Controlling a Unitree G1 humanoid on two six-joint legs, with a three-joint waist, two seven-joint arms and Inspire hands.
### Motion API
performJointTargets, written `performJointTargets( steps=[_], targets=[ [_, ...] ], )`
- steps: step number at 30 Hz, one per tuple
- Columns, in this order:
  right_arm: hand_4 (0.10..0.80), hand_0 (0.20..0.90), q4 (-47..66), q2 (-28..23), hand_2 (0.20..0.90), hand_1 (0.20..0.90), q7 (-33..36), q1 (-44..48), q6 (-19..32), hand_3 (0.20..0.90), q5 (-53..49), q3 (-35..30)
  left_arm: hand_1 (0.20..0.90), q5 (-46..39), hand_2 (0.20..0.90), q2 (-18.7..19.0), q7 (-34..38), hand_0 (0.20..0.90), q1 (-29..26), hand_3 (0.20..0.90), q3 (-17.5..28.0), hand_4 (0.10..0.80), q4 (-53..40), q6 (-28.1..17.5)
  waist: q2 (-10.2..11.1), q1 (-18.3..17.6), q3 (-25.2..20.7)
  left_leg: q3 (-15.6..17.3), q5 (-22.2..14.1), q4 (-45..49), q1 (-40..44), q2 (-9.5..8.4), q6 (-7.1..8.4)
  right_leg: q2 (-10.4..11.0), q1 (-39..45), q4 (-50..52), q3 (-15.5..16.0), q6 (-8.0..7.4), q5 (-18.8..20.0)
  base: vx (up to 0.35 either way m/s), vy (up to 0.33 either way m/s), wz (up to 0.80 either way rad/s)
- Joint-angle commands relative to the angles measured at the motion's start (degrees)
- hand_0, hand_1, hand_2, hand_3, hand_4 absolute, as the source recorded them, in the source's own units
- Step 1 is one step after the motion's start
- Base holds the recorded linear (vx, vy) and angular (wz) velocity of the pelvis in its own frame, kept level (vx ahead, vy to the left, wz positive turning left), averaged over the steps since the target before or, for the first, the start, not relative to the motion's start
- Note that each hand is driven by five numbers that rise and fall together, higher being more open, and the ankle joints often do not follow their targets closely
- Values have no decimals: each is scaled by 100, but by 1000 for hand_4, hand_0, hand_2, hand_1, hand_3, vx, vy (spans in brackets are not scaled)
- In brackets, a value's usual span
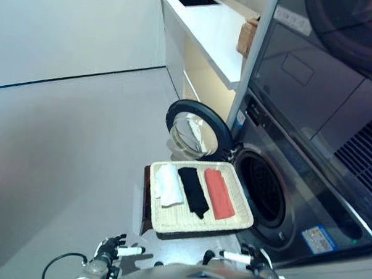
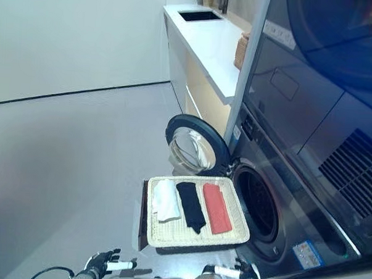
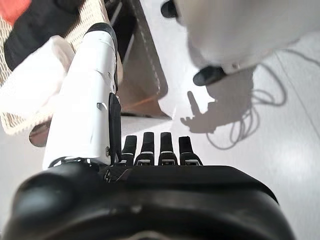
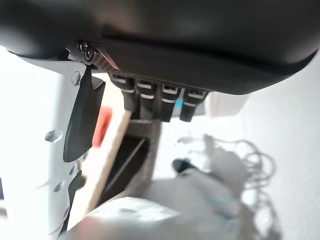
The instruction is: Pick up the clothes and place them into the washing machine
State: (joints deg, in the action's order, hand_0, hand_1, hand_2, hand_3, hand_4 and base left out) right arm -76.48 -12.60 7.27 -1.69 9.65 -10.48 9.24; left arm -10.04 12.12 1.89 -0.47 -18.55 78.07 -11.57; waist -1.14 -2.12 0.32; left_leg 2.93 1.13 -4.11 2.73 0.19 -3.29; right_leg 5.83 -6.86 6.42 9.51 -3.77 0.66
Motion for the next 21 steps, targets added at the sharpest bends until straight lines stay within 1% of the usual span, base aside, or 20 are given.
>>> performJointTargets(
  steps=[1, 2, 3, 4, 5, 6, 7, 8, 9, 10, 11, 12, 13, 14, 15, 16, 17, 18, 20, 21],
  targets=[
    [800, 900, -64, -256, 900, 900, -49, 214, 183, 900, 121, 16, 900, 111, 900, -29, -72, 900, -425, 900, 179, 800, -135, -267, 189, 51, -174, 2, -600, 696, -108, -17, 507, -117, 365, -721, -67, -62, 250, 93, -122, 7],
    [800, 900, -51, -265, 900, 900, -51, 225, 191, 900, 112, 23, 900, 111, 900, -44, -84, 900, -439, 900, 152, 800, -173, -275, 192, 43, -150, 14, -584, 1141, -233, 0, 571, -160, 431, -726, -76, 3, 217, 43, -123, 8],
    [800, 900, -53, -284, 900, 900, -73, 239, 197, 900, 88, 34, 900, 95, 900, -71, -100, 900, -448, 900, 125, 800, -198, -286, 211, 42, -83, 33, -456, 1756, -452, 61, 648, -195, 525, -745, -95, 92, 174, 5, -142, 13],
    [800, 900, -38, -284, 900, 900, -84, 257, 204, 900, 59, 65, 900, 53, 900, -84, -112, 900, -463, 900, 111, 800, -218, -298, 254, 82, 23, 6, -148, 2400, -739, 105, 741, -211, 638, -791, -132, 175, 155, -14, -144, 16],
    [800, 900, -15, -295, 900, 900, -89, 285, 201, 900, 34, 94, 900, 29, 900, -93, -113, 900, -476, 900, 98, 800, -248, -307, 278, 149, 137, -144, 88, 3027, -1052, 64, 795, -246, 732, -848, -197, 261, 171, 1, -129, 21],
    [800, 900, 6, -303, 900, 900, -85, 306, 205, 900, 29, 124, 900, 14, 900, -98, -104, 900, -472, 900, 113, 800, -240, -318, 336, 225, 210, -299, 162, 3401, -1211, -67, 760, -239, 803, -898, -274, 312, 178, 43, -90, -2],
    [800, 900, 24, -320, 900, 900, -83, 331, 213, 900, 29, 143, 900, -12, 900, -98, -89, 900, -453, 900, 163, 800, -251, -318, 352, 305, 255, -452, 173, 3604, -1354, -153, 713, -245, 867, -944, -340, 334, 176, 87, -40, -10],
    [800, 900, 40, -332, 900, 900, -85, 370, 213, 900, 25, 162, 900, -30, 900, -100, -85, 900, -415, 900, 203, 800, -241, -329, 366, 360, 271, -513, 140, 3580, -1483, -165, 666, -231, 911, -972, -394, 321, 170, 131, 8, -28],
    [800, 900, 51, -321, 900, 900, -84, 402, 221, 900, 32, 183, 900, -30, 900, -95, -70, 900, -381, 900, 246, 800, -168, -332, 369, 421, 264, -597, 84, 3343, -1561, -127, 628, -212, 949, -1010, -495, 291, 151, 250, 78, -43],
    [800, 900, 67, -314, 900, 900, -92, 451, 255, 900, 9, 212, 900, -17, 900, -64, -20, 900, -311, 900, 296, 800, -60, -341, 335, 499, 188, -701, 8, 2434, -1520, 126, 629, -187, 998, -1056, -612, 170, 80, 290, 118, -59],
    [800, 900, 84, -304, 900, 900, -90, 461, 268, 900, -10, 219, 900, 0, 900, -53, 8, 900, -295, 900, 284, 800, -15, -351, 267, 527, 150, -731, 36, 1699, -1434, 270, 671, -218, 1042, -1105, -671, 108, 21, 294, 140, -64],
    [800, 900, 102, -307, 900, 900, -87, 458, 281, 900, -23, 227, 900, 12, 900, -58, 38, 900, -287, 900, 266, 800, 18, -347, 201, 554, 137, -760, 199, 1186, -1352, 403, 728, -233, 1101, -1132, -732, 67, -37, 214, 138, -50],
    [800, 900, 133, -317, 900, 900, -80, 453, 303, 900, -48, 229, 900, 21, 900, -67, 72, 900, -282, 900, 234, 800, 40, -348, 102, 565, 105, -806, 451, 678, -1283, 541, 802, -244, 1141, -1142, -781, 21, -125, 213, 174, -27],
    [800, 900, 160, -341, 900, 900, -66, 464, 315, 900, -80, 218, 900, 61, 900, -100, 89, 900, -302, 900, 159, 800, 37, -349, 4, 543, 63, -725, 582, 336, -1346, 588, 849, -224, 1165, -1142, -790, -29, -220, 152, 133, -2],
    [800, 900, 161, -343, 900, 900, -67, 460, 314, 900, -80, 218, 900, 62, 900, -103, 90, 900, -300, 900, 158, 800, 38, -349, 9, 546, 70, -716, 598, 298, -1312, 583, 849, -215, 1179, -1142, -793, -30, -229, 185, 159, 20],
    [800, 900, 147, -339, 900, 900, -78, 459, 297, 900, -116, 189, 900, 66, 900, -128, 105, 900, -313, 900, 125, 800, 9, -341, -90, 557, 0, -856, 623, 175, -1229, 548, 853, -189, 1229, -1142, -875, -75, -301, 195, 147, 5],
    [800, 900, 109, -316, 900, 900, -82, 455, 306, 900, -134, 159, 900, 61, 900, -129, 92, 900, -306, 900, 117, 800, 2, -350, -109, 545, -83, -893, 583, 85, -1117, 493, 835, -152, 1264, -1142, -891, -94, -330, 271, 204, -29],
    [800, 900, 77, -312, 900, 900, -72, 441, 304, 900, -140, 132, 900, 68, 900, -128, 75, 900, -302, 900, 79, 800, -40, -366, -108, 520, -138, -838, 554, 83, -1048, 454, 831, -83, 1306, -1142, -875, -123, -323, 242, 184, -66],
    [800, 900, 40, -298, 900, 900, -79, 485, 290, 900, -237, 48, 900, 72, 900, -104, 64, 900, -329, 900, 47, 800, -166, -393, -73, 534, -185, -739, 439, 199, -997, 315, 766, 100, 1381, -1141, -871, -219, -309, 229, 222, -84],
    [800, 900, 58, -277, 900, 900, -109, 525, 283, 900, -287, 20, 900, 74, 900, -57, 74, 900, -356, 900, 74, 800, -204, -404, -18, 573, -219, -627, 295, 316, -997, 196, 692, 274, 1393, -1076, -910, -320, -275, 216, 239, -58]
  ],
)
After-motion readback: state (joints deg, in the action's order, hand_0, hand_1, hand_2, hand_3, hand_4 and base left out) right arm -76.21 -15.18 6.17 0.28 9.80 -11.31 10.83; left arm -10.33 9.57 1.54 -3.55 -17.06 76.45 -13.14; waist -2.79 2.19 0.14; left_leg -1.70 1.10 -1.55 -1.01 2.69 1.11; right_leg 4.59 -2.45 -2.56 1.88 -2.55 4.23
